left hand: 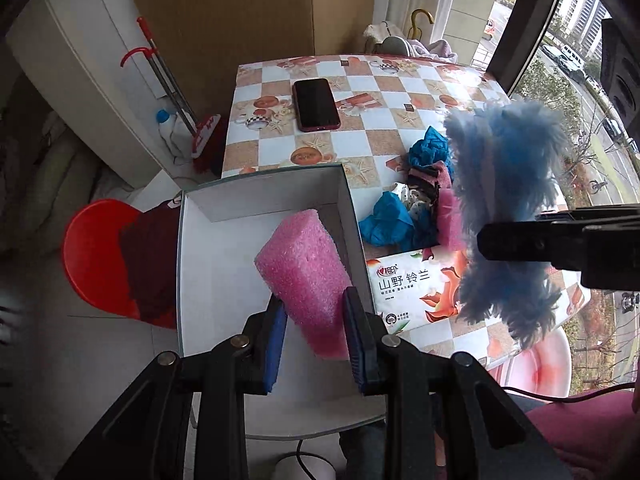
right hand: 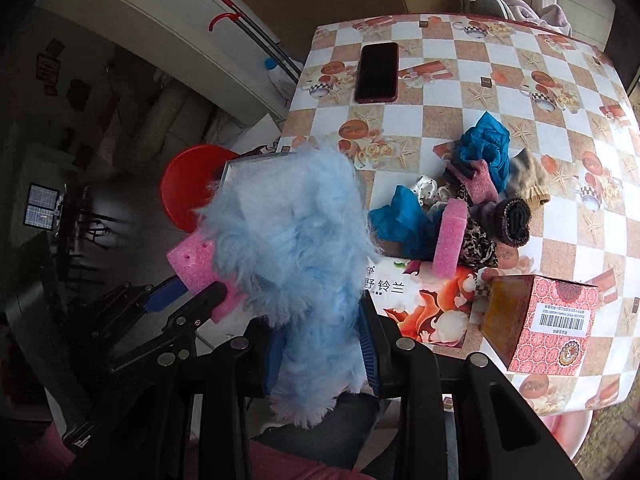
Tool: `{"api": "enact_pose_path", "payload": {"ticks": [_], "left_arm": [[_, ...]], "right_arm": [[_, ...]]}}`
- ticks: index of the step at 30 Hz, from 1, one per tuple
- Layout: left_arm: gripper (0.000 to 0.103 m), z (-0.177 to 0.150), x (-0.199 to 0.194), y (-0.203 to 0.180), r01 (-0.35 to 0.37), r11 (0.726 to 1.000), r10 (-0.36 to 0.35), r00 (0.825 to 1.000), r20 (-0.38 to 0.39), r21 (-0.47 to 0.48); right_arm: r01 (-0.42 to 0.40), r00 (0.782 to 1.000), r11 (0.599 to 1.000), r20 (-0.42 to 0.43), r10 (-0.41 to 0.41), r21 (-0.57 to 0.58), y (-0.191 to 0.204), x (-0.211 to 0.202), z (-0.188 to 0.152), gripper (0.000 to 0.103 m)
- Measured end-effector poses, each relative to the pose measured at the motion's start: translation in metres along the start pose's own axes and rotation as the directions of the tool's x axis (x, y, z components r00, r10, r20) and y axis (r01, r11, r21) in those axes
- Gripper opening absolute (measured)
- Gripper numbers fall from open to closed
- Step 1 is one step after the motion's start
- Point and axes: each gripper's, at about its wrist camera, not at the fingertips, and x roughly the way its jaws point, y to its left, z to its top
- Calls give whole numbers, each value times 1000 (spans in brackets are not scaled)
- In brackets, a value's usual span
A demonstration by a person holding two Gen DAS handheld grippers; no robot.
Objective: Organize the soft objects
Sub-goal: 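Carry the pink foam block and blue duster over the white box with both tools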
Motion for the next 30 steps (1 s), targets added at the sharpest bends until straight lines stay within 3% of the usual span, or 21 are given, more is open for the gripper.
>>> {"api": "enact_pose_path", "payload": {"ticks": [11,30], "left_arm": [[31,-25,-11,37,-28,992,31,999,21,-124],[31,-57,11,68,-72,965,61,997,-49,-253]], "right_arm": [[14,997,985,-77,-28,-170,56,26,3,35],[6,987,980,-157,-38,-200,67,59,-3,35]]}}
